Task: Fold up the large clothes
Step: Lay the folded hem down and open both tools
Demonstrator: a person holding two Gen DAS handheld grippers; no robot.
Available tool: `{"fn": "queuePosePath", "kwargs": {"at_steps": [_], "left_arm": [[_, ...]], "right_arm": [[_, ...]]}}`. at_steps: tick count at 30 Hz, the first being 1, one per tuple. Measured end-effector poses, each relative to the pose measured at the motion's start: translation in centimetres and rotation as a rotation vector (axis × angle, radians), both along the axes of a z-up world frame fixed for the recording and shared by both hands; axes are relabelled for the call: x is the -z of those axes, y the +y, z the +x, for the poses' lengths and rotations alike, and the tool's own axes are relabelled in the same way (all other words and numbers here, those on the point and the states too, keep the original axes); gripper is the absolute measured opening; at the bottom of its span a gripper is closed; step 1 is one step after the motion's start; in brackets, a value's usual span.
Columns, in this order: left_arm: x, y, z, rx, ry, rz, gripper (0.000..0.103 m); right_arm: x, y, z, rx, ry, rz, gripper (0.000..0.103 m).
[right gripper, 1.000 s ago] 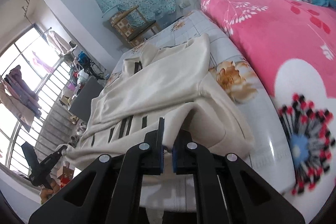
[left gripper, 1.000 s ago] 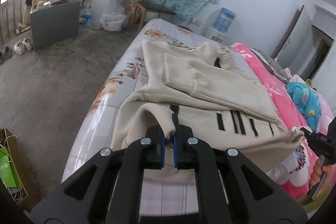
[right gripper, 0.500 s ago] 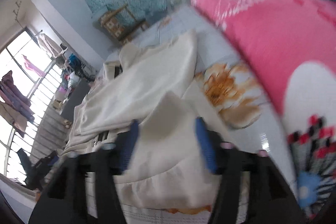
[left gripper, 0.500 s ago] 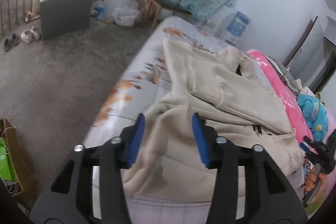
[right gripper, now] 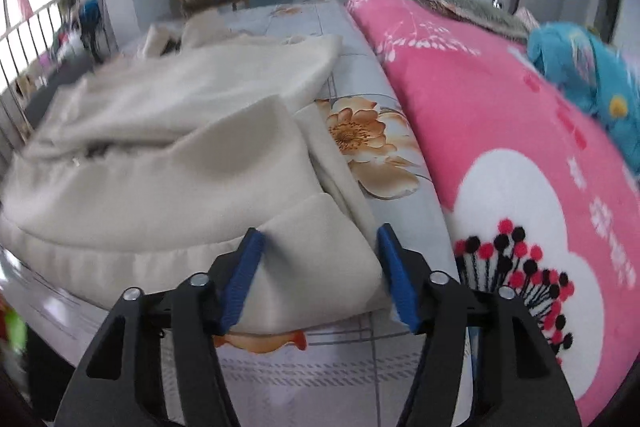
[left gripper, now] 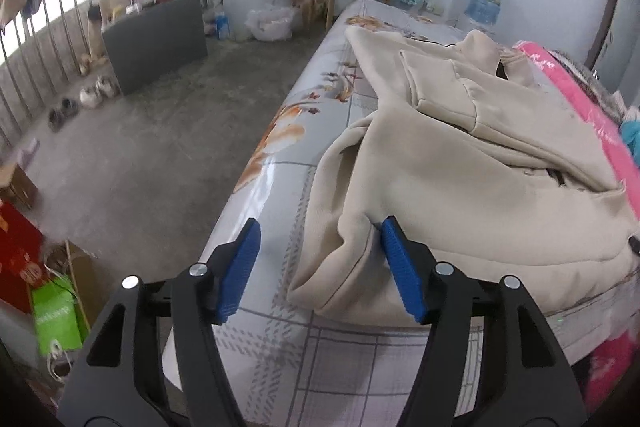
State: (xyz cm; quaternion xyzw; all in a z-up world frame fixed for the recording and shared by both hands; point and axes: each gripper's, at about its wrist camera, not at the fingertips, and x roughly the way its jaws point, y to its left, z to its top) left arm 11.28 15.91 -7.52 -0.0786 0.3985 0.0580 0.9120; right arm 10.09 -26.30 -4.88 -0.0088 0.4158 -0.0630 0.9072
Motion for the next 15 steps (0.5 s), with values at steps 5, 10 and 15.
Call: {"fn": "queuePosePath", "kwargs": {"at_steps": [5,10,15], "left_arm": [[-0.5,-2.1,0.0,0.051,-0.035,0.085,0.016],[-2.7,-2.8,-1.3,0.064,-0.056,0.135,0.010],[-5.3,-1.6,-4.6,0.108,-0.076,0.067,0.009]], "right_arm": [[0.1,0.7,-0.2,-0.025,0.000,-0.009,0.019],[-2.9,1.2,-2.1,-0.031,-0.072,0.004,0.014],[-4.7,0.7,-5.2,-0.040,-0.072,0.054,0.014]]}}
